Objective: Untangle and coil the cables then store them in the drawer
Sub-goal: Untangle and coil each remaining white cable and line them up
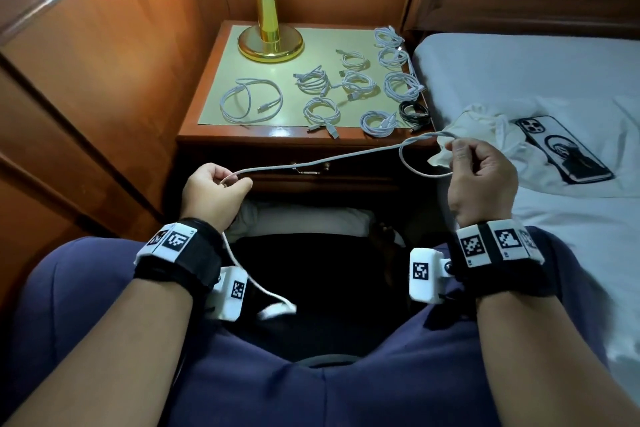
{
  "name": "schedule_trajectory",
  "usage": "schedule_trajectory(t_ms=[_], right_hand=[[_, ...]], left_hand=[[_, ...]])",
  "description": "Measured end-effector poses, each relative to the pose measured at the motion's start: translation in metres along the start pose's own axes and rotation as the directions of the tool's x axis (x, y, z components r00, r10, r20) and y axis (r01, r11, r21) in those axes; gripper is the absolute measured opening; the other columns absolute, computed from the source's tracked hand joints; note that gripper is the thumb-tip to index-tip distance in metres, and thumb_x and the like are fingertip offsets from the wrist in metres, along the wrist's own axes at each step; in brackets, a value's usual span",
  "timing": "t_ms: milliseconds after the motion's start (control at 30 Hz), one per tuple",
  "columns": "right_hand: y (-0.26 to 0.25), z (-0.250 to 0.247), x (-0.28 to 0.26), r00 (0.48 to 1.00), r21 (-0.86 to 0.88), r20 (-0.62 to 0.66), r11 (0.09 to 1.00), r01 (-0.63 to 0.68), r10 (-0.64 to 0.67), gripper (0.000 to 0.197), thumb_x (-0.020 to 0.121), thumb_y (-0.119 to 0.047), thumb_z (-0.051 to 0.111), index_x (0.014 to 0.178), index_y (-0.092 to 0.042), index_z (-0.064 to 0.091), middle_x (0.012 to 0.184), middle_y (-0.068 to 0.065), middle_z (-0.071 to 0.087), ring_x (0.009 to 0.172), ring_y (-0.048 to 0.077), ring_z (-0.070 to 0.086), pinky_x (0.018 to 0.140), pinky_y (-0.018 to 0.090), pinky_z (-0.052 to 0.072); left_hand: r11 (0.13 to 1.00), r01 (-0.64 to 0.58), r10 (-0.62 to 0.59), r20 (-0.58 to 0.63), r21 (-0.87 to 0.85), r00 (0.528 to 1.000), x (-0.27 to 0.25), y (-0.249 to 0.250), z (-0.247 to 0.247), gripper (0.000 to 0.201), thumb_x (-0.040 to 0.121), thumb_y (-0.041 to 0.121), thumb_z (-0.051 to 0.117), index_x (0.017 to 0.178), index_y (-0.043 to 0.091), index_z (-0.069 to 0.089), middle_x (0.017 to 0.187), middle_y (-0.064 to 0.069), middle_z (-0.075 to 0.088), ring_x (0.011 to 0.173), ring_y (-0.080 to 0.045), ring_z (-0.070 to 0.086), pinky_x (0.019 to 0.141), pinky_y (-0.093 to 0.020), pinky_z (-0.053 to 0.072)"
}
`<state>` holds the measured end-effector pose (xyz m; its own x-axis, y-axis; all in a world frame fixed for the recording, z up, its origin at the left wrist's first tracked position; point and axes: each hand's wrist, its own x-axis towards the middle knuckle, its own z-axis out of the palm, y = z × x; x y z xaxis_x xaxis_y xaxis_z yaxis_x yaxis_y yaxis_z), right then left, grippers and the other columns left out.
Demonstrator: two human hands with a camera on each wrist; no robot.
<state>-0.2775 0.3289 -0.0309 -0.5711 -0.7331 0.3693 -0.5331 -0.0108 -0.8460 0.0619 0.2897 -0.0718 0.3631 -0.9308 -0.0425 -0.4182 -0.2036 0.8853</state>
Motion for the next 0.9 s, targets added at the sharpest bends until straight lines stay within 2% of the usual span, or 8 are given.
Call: schedule_trajectory(t_ms=[100, 200, 333, 467, 567, 633, 767, 900], right_hand=[[-0.002, 0.003, -0.005, 0.998, 0.051, 0.063, 0.998, -0.034, 0.03, 0.017, 0.098, -0.028, 0.057, 0.088, -0.026, 0.071, 0.076, -0.008, 0.067, 0.068, -0.003, 0.06, 0.069, 0.007, 0.043], [-0.001, 0.007, -0.008, 0.985, 0.126, 0.169, 0.99, -0.064, 0.042, 0.018, 0.097, -0.031, 0.059, 0.089, -0.027, 0.074, 0.071, -0.006, 0.067, 0.062, 0.0, 0.057, 0.066, 0.014, 0.043], [-0.002, 0.016, -0.017, 0.955, 0.291, 0.292, 0.946, -0.144, 0.055, 0.018, 0.09, -0.04, 0.061, 0.083, -0.032, 0.076, 0.068, -0.006, 0.067, 0.055, 0.004, 0.051, 0.06, 0.026, 0.038], [-0.007, 0.022, -0.029, 0.933, 0.302, 0.359, 0.944, -0.13, 0.014, 0.017, 0.097, -0.022, 0.062, 0.085, -0.025, 0.074, 0.069, -0.004, 0.067, 0.048, 0.001, 0.051, 0.053, 0.011, 0.036], [-0.011, 0.027, -0.039, 0.904, 0.254, 0.426, 0.961, -0.106, -0.013, 0.017, 0.097, -0.017, 0.063, 0.085, -0.021, 0.075, 0.069, -0.004, 0.069, 0.051, -0.001, 0.056, 0.054, 0.008, 0.038], [-0.014, 0.031, -0.046, 0.882, 0.207, 0.472, 0.973, -0.102, -0.008, 0.016, 0.096, -0.018, 0.065, 0.085, -0.02, 0.076, 0.069, -0.005, 0.071, 0.058, -0.001, 0.059, 0.058, 0.012, 0.043], [-0.019, 0.04, -0.06, 0.804, 0.134, 0.593, 0.982, -0.136, 0.031, 0.015, 0.094, -0.021, 0.067, 0.082, -0.019, 0.077, 0.072, -0.002, 0.074, 0.057, 0.002, 0.061, 0.057, 0.018, 0.045], [-0.026, 0.049, -0.076, 0.645, 0.101, 0.76, 0.965, -0.241, 0.081, 0.019, 0.096, -0.02, 0.064, 0.082, -0.013, 0.075, 0.065, -0.001, 0.071, 0.045, 0.01, 0.054, 0.05, 0.02, 0.042]], left_hand=[[0.997, -0.059, 0.058, 0.028, 0.051, 0.998, -0.005, 0.002, 0.002, 0.011, 0.086, 0.021, 0.069, 0.078, 0.019, 0.062, 0.068, 0.006, 0.054, 0.062, -0.012, 0.049, 0.066, -0.027, 0.039], [0.952, -0.256, 0.24, 0.11, 0.17, 0.965, -0.018, 0.007, 0.004, 0.014, 0.095, 0.022, 0.062, 0.085, 0.018, 0.071, 0.069, 0.008, 0.059, 0.067, -0.013, 0.054, 0.069, -0.025, 0.038], [0.816, -0.516, 0.416, 0.355, 0.262, 0.837, -0.038, 0.005, 0.012, 0.008, 0.092, 0.024, 0.069, 0.085, 0.022, 0.074, 0.078, 0.006, 0.06, 0.073, -0.013, 0.057, 0.071, -0.026, 0.042], [0.762, -0.642, 0.507, 0.538, 0.085, 0.674, -0.055, 0.011, 0.015, 0.011, 0.091, 0.017, 0.07, 0.081, 0.021, 0.071, 0.078, 0.009, 0.058, 0.069, -0.011, 0.058, 0.064, -0.025, 0.046], [0.782, -0.62, 0.529, 0.595, -0.066, 0.604, -0.067, 0.021, 0.015, 0.013, 0.093, 0.013, 0.067, 0.083, 0.02, 0.07, 0.082, 0.006, 0.063, 0.077, -0.015, 0.063, 0.07, -0.024, 0.05], [0.804, -0.579, 0.53, 0.604, -0.134, 0.596, -0.073, 0.026, 0.015, 0.013, 0.095, 0.014, 0.065, 0.085, 0.02, 0.069, 0.082, 0.006, 0.066, 0.08, -0.015, 0.065, 0.073, -0.024, 0.052], [0.849, -0.472, 0.519, 0.536, -0.236, 0.665, -0.075, 0.035, 0.013, 0.012, 0.098, 0.014, 0.062, 0.089, 0.016, 0.07, 0.081, 0.003, 0.07, 0.076, -0.012, 0.067, 0.072, -0.023, 0.053], [0.883, -0.279, 0.449, 0.512, -0.376, 0.732, -0.075, 0.039, 0.015, 0.015, 0.101, 0.014, 0.055, 0.091, 0.009, 0.065, 0.067, -0.002, 0.067, 0.053, -0.018, 0.056, 0.048, -0.024, 0.047]])
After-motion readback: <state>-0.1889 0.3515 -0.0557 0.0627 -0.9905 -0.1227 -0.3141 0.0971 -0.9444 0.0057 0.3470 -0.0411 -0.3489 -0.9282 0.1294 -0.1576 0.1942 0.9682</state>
